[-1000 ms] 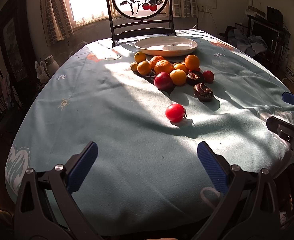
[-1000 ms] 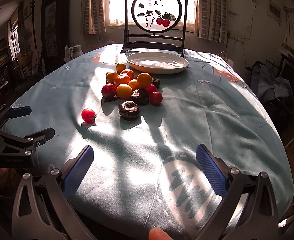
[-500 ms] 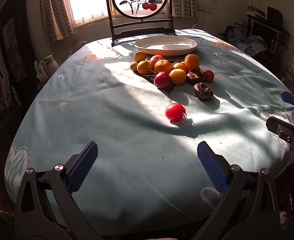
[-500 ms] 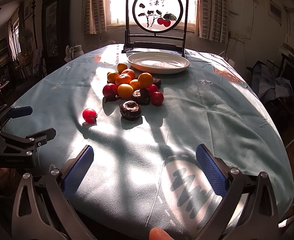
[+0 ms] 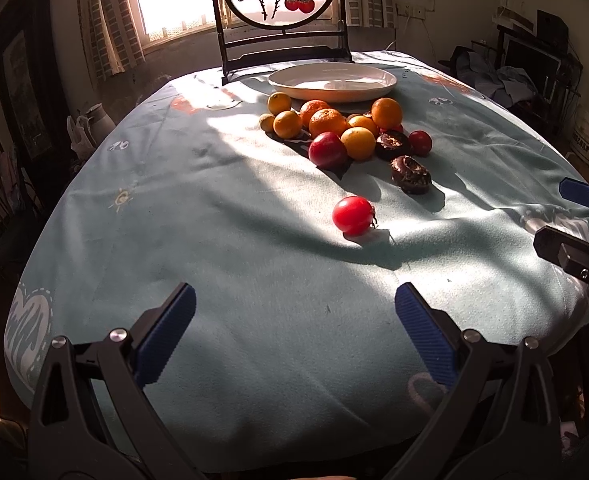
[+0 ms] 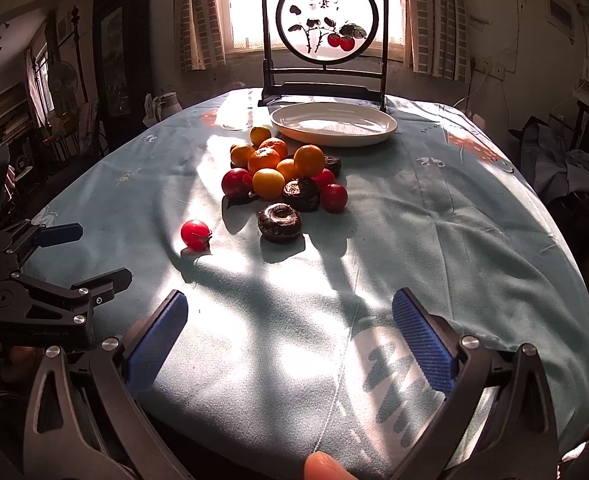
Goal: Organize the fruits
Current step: 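Grasp the dark brown round fruit with the right tool while the left tool grasps the red tomato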
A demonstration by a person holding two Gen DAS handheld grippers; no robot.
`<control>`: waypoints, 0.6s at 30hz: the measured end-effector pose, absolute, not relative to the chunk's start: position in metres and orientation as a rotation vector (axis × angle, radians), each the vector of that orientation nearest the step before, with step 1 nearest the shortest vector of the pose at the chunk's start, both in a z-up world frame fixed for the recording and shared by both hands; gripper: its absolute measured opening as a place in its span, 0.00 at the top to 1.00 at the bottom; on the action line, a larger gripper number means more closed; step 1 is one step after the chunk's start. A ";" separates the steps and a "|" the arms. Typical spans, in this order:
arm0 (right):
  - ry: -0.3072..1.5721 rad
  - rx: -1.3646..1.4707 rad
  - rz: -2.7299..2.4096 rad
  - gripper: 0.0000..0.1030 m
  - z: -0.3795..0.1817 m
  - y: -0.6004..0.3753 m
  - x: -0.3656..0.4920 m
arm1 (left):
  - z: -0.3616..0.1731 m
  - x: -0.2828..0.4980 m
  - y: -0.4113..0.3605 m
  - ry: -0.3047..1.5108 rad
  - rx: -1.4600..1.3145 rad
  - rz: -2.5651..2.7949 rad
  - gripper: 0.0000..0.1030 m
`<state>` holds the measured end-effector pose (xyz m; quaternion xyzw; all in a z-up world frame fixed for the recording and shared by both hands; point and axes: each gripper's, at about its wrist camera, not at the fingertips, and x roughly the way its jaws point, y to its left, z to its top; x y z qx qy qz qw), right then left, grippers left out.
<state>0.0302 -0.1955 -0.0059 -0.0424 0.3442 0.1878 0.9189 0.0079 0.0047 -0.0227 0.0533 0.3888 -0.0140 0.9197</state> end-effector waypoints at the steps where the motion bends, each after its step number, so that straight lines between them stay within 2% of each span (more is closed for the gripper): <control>1: 0.705 -0.087 0.399 0.01 -0.006 -0.193 0.033 | -0.024 0.009 0.006 0.803 0.108 -0.028 0.02; 4: 0.704 -0.097 0.419 0.06 -0.006 -0.185 0.049 | -0.029 0.013 0.012 0.820 0.093 -0.020 0.02; 6: 0.727 -0.090 0.431 0.19 -0.008 -0.180 0.063 | -0.032 0.016 0.018 0.832 0.074 -0.017 0.02; 12: 0.853 -0.075 0.476 0.33 -0.025 -0.161 0.115 | -0.037 0.022 0.032 0.840 0.041 -0.036 0.02; 18: 0.919 -0.107 0.490 0.36 -0.040 -0.146 0.150 | -0.033 0.031 0.038 0.812 0.041 -0.099 0.03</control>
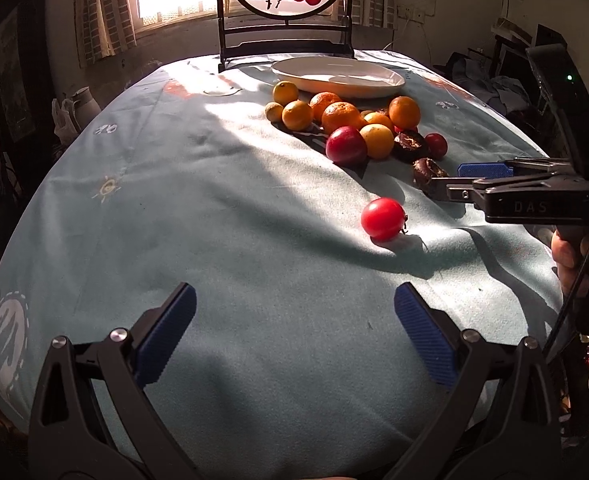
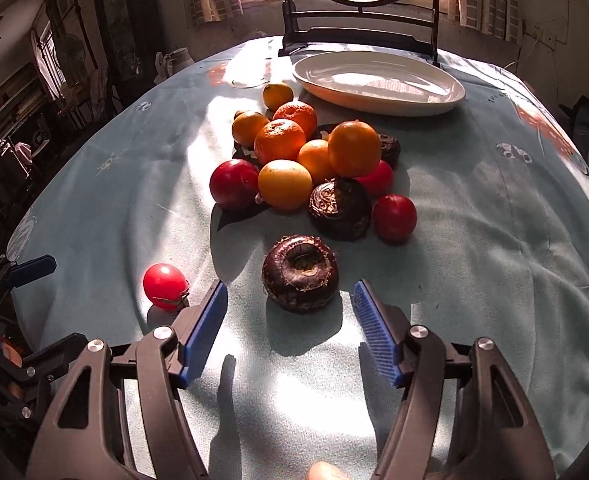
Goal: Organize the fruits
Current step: 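Grasp the dark brown round fruit with the right tool while the left tool grasps the red tomato, then lower both held fruits onto the white plate and open both tools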
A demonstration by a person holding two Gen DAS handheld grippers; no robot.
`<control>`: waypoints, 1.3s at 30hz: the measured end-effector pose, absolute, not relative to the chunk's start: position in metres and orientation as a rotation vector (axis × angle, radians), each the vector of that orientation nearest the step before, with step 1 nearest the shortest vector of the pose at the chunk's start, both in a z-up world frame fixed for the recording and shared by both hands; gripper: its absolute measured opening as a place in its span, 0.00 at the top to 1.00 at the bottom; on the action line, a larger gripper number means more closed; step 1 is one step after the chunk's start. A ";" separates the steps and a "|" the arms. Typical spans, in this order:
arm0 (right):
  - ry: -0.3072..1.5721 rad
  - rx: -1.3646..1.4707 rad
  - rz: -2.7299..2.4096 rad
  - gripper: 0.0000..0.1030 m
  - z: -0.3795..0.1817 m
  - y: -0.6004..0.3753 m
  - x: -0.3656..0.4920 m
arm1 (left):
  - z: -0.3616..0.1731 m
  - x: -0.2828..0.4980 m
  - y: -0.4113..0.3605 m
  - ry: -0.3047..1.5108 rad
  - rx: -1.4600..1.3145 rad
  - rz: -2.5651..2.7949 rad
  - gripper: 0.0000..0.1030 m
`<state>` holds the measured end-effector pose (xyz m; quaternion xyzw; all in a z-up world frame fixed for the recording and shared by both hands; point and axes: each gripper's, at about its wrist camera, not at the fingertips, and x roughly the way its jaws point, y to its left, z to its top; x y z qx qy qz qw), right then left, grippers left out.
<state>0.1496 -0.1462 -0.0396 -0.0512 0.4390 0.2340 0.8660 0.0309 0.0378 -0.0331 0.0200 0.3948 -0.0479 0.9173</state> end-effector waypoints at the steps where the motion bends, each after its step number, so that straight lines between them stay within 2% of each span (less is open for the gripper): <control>1: 0.928 -0.116 0.492 0.38 -0.042 -0.145 0.154 | -0.032 0.034 0.038 0.806 0.040 -0.106 0.04; 6: 0.950 -0.136 0.502 0.57 -0.049 -0.141 0.167 | -0.027 0.049 0.038 0.791 0.044 -0.154 0.06; 8: 0.945 -0.117 0.523 0.57 -0.049 -0.145 0.168 | -0.026 0.055 0.032 0.787 0.061 -0.184 0.08; 10: 0.934 -0.065 0.541 0.57 -0.046 -0.154 0.166 | -0.026 0.062 0.024 0.792 0.082 -0.223 0.18; 17: 0.916 0.117 0.549 0.57 -0.044 -0.186 0.168 | -0.034 0.092 -0.010 0.834 0.146 -0.324 0.36; 19: 0.925 0.139 0.552 0.57 -0.045 -0.189 0.169 | -0.038 0.097 -0.015 0.860 0.147 -0.341 0.48; 20: 0.930 0.144 0.555 0.57 -0.045 -0.189 0.170 | -0.040 0.099 -0.017 0.872 0.147 -0.347 0.51; 24: 0.936 0.154 0.580 0.57 -0.046 -0.189 0.171 | -0.044 0.106 -0.020 0.906 0.144 -0.365 0.54; 28: 0.923 0.142 0.594 0.57 -0.043 -0.187 0.168 | -0.048 0.107 -0.019 0.932 0.139 -0.375 0.66; 33: 0.869 0.122 0.621 0.57 -0.024 -0.189 0.169 | -0.040 0.119 -0.012 0.960 0.105 -0.421 0.68; 39: 0.673 0.174 0.525 0.57 0.029 -0.206 0.233 | 0.019 0.193 -0.001 0.841 0.074 -0.408 0.68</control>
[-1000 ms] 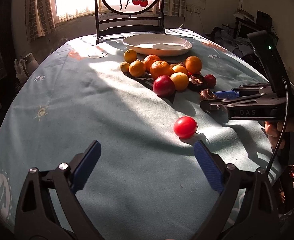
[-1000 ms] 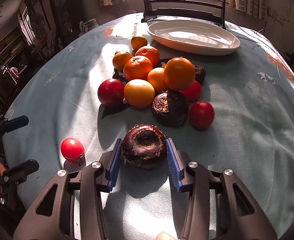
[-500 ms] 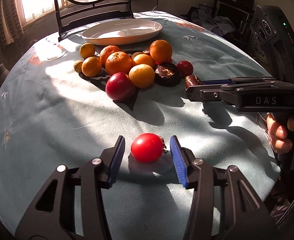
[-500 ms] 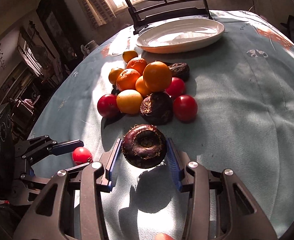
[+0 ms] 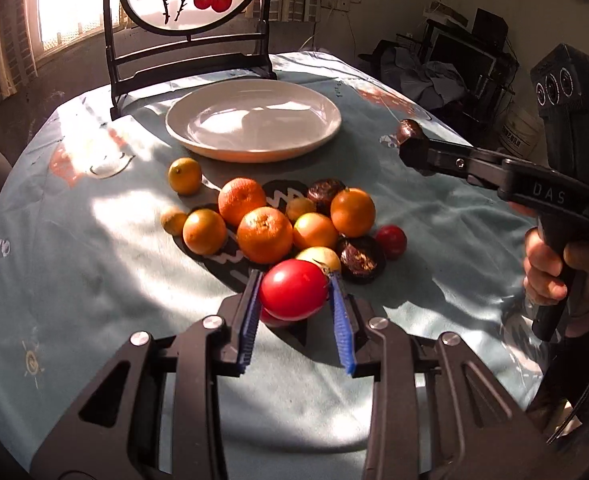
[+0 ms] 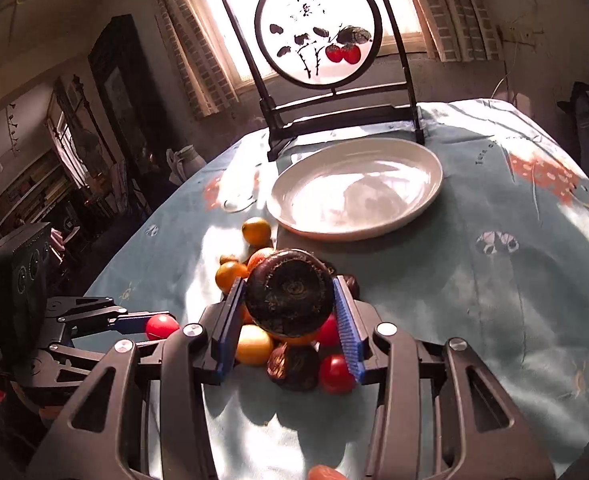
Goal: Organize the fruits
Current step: 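Lower both held fruits onto the white plate and open both tools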
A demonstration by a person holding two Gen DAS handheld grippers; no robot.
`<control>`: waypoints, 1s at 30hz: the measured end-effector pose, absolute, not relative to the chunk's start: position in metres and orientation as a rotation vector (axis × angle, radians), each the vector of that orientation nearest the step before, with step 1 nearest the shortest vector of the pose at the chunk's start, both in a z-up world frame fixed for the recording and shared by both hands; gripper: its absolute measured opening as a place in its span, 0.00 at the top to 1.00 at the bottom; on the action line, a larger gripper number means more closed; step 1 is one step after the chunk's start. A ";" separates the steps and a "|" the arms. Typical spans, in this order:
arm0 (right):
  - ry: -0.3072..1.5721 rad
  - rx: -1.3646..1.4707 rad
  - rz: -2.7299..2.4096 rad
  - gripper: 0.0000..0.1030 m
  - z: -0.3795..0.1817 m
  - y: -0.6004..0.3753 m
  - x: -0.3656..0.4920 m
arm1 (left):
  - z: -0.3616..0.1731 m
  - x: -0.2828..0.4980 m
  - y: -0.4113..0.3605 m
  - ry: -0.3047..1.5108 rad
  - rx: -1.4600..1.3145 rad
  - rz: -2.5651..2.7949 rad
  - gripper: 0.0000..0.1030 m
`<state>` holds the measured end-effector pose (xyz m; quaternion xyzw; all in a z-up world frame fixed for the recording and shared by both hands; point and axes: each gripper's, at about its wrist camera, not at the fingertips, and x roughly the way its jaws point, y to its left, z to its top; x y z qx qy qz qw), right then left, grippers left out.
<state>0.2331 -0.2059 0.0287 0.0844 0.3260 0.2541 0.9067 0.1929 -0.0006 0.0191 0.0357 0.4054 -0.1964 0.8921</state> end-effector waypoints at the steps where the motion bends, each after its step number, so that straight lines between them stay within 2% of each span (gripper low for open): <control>1: 0.657 0.174 0.494 0.57 0.032 -0.206 0.251 | 0.027 0.213 -0.001 0.827 0.077 -0.391 0.67; 5: 0.699 0.161 0.407 0.57 0.021 -0.202 0.325 | 0.037 0.297 -0.006 0.835 0.062 -0.348 0.67; 9: 0.775 0.133 0.368 0.58 -0.003 -0.197 0.376 | 0.023 0.366 -0.015 0.879 0.076 -0.289 0.67; 15: 0.824 0.124 0.387 0.57 -0.024 -0.190 0.405 | -0.007 0.415 -0.017 0.947 0.111 -0.235 0.66; 17: 0.827 0.107 0.394 0.53 -0.024 -0.187 0.406 | -0.012 0.420 -0.016 0.954 0.109 -0.224 0.56; 18: 0.825 0.107 0.405 0.52 -0.024 -0.186 0.406 | -0.011 0.420 -0.015 0.946 0.112 -0.215 0.38; 19: 0.823 0.110 0.409 0.52 -0.022 -0.187 0.404 | -0.009 0.418 -0.014 0.927 0.112 -0.201 0.26; 23: 0.800 0.150 0.439 0.52 -0.007 -0.194 0.381 | 0.011 0.393 -0.004 0.885 0.079 -0.205 0.20; 25: 0.783 0.153 0.490 0.49 0.002 -0.194 0.360 | 0.022 0.368 0.005 0.856 0.066 -0.205 0.12; 30: 0.748 0.132 0.622 0.40 0.013 -0.189 0.300 | 0.026 0.296 0.028 0.812 0.025 -0.236 0.06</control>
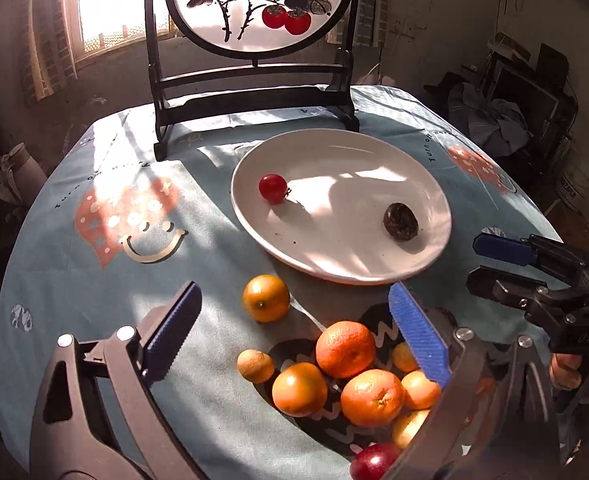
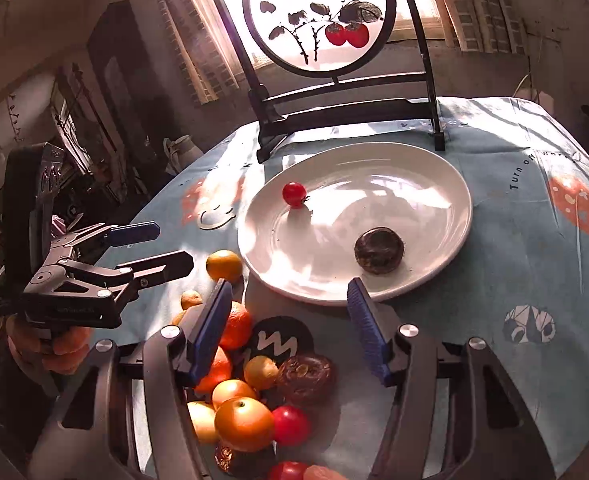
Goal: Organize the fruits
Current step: 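Lower both held fruits onto the white plate and open both tools, then grasp an orange with the right tool while the left tool grasps a red plum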
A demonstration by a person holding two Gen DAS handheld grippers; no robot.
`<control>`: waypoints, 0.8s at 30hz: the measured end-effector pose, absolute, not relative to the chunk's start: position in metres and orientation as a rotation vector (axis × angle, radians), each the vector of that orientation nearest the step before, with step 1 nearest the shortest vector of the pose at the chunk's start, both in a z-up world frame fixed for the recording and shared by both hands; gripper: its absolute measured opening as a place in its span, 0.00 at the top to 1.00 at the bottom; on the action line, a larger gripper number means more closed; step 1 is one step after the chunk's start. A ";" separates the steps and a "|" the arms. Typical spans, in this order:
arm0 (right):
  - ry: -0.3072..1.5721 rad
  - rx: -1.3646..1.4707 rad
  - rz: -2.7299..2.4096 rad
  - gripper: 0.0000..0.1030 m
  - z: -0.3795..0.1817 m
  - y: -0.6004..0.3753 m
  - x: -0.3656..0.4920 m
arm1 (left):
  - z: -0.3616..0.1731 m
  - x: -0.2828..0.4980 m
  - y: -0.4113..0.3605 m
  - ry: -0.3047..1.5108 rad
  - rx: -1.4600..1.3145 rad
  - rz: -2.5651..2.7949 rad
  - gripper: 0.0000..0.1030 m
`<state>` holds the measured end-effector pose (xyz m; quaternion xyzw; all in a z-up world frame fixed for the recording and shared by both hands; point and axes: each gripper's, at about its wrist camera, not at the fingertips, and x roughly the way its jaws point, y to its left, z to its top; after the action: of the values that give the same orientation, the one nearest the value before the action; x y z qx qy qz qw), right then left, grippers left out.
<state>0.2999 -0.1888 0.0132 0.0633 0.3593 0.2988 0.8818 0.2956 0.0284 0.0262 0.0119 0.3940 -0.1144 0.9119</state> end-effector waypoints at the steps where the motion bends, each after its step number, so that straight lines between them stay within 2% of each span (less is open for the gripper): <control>1: 0.744 0.116 0.640 0.40 0.014 -0.187 0.289 | 0.023 0.283 0.032 0.814 0.012 -0.251 0.06; 7: 0.757 0.010 0.668 0.40 0.005 -0.176 0.256 | 0.000 0.234 0.033 0.813 0.036 -0.337 0.06; 13: 0.830 -0.026 0.685 0.41 -0.012 -0.170 0.251 | -0.016 0.221 0.027 0.852 0.069 -0.395 0.06; 15: 0.845 -0.024 0.695 0.47 -0.016 -0.169 0.252 | -0.018 0.219 0.025 0.866 0.071 -0.423 0.06; 19: 0.878 -0.034 0.699 0.50 -0.023 -0.167 0.253 | -0.021 0.214 0.017 0.876 0.114 -0.456 0.07; 24: 0.884 -0.045 0.689 0.59 -0.026 -0.166 0.254 | -0.026 0.210 0.010 0.888 0.158 -0.478 0.08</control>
<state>0.2542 -0.1664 -0.0258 -0.0215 0.4194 0.3266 0.8468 0.2104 0.0105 -0.0261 0.0755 0.4250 -0.2285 0.8726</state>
